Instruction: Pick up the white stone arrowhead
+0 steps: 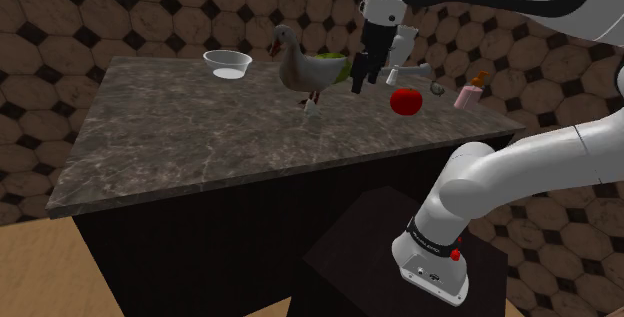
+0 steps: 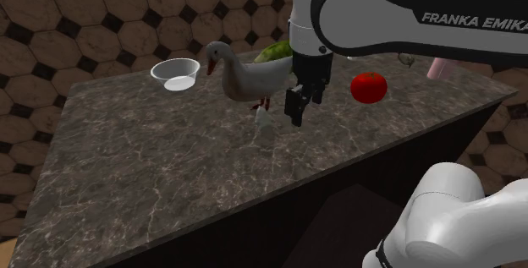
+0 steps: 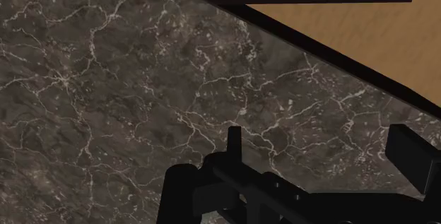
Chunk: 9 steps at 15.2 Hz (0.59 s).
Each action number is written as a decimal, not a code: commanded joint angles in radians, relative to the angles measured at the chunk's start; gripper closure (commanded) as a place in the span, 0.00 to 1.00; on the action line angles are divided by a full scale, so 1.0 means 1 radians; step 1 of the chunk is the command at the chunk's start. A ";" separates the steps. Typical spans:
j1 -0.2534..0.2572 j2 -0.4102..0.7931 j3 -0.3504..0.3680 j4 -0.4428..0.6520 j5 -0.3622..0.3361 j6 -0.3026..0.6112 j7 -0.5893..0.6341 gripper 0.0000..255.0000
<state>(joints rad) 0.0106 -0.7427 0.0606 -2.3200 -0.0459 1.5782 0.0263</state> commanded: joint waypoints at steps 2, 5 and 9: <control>-0.008 0.034 -0.005 0.006 0.000 0.024 0.008 0.00; -0.031 0.141 -0.019 0.030 0.002 0.092 0.031 0.00; -0.058 0.287 -0.039 0.078 0.006 0.171 0.060 0.00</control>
<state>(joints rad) -0.0409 -0.4952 0.0256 -2.2574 -0.0422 1.7302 0.0771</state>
